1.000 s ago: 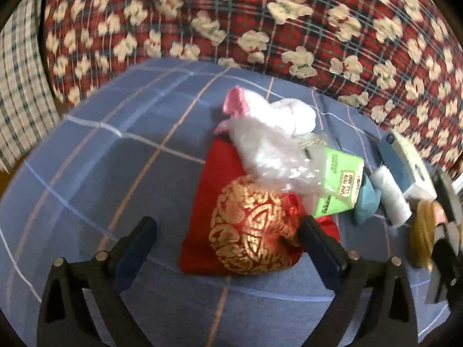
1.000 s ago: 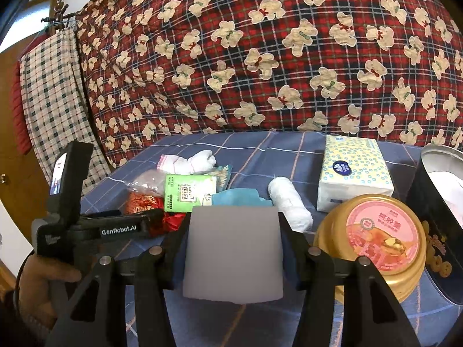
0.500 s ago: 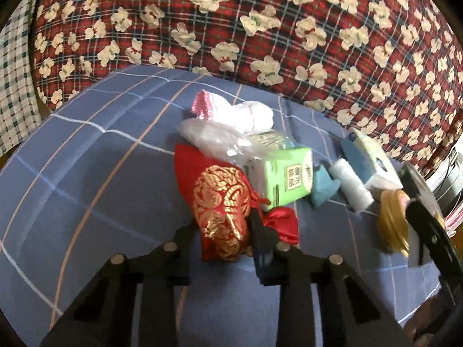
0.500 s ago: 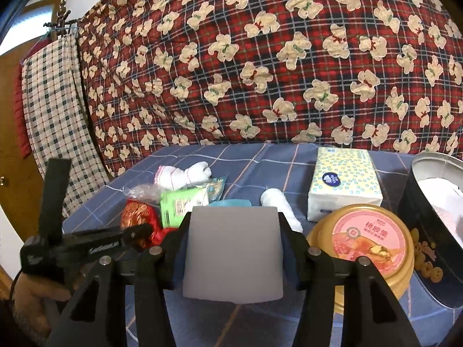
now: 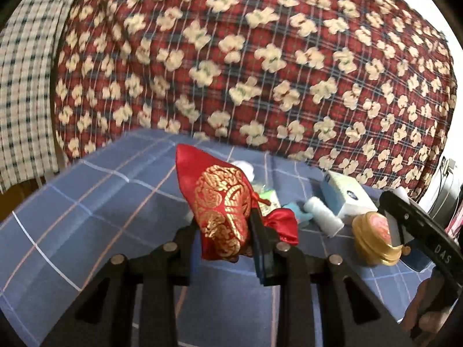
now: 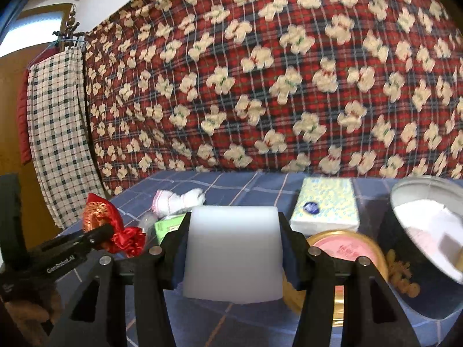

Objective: Organize soft objects
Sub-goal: 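Grasp the red gold-patterned pouch with the left gripper, then carry the white block and red pouch over the tin with both grippers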

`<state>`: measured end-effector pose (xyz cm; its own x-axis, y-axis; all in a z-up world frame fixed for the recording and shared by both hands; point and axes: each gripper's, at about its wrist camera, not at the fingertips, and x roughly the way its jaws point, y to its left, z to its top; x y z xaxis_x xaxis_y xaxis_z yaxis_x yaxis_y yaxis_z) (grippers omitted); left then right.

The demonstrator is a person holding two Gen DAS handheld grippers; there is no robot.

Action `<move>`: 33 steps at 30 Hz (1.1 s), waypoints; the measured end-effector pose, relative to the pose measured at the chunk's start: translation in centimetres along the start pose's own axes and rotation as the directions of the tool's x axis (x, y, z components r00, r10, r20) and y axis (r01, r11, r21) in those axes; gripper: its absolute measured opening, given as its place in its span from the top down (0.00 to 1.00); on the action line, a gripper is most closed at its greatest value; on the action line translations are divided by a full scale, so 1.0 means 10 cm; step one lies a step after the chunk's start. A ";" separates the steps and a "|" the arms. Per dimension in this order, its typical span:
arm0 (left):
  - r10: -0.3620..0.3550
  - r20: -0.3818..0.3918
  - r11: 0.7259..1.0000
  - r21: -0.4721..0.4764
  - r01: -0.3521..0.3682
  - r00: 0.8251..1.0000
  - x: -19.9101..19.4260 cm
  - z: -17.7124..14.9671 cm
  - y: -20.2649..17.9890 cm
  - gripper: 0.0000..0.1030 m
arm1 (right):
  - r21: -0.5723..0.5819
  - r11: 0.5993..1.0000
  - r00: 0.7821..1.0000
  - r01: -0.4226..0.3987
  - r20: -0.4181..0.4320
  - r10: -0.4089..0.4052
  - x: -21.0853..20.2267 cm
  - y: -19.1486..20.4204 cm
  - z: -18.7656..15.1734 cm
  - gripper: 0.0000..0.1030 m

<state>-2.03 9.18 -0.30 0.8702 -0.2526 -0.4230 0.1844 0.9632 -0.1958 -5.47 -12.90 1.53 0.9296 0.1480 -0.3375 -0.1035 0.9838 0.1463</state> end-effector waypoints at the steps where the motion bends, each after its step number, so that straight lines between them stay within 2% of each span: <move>1: -0.005 0.010 1.000 0.005 0.005 1.000 -0.01 0.00 -0.02 0.72 | -0.004 1.000 1.000 0.006 0.012 -0.006 -0.03 -0.01 0.01 0.46; 10: -0.041 0.046 0.997 0.061 0.038 0.998 -0.01 -0.03 -0.35 0.72 | 0.009 0.998 0.997 0.064 0.032 -0.065 -0.13 -0.28 0.02 0.46; 15: -0.092 0.038 0.992 0.094 0.088 0.995 0.02 -0.04 -0.61 0.72 | 0.018 0.995 0.994 0.098 0.049 -0.099 -0.20 -0.44 0.03 0.46; 25: -0.191 0.051 0.968 0.177 0.179 0.980 0.02 0.00 -1.28 0.72 | 0.055 0.988 0.985 0.143 0.086 -0.147 -0.36 -0.77 0.06 0.46; 33: -0.239 0.043 0.949 0.224 0.223 0.970 0.05 0.04 -1.73 0.72 | 0.085 0.978 0.974 0.191 0.110 -0.200 -0.48 -1.07 0.09 0.46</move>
<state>-4.60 -7.61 3.20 0.8199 -0.4709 -0.3256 0.4717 0.8779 -0.0820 -8.53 -24.21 2.47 0.9647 -0.0635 -0.2557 0.1064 0.9818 0.1573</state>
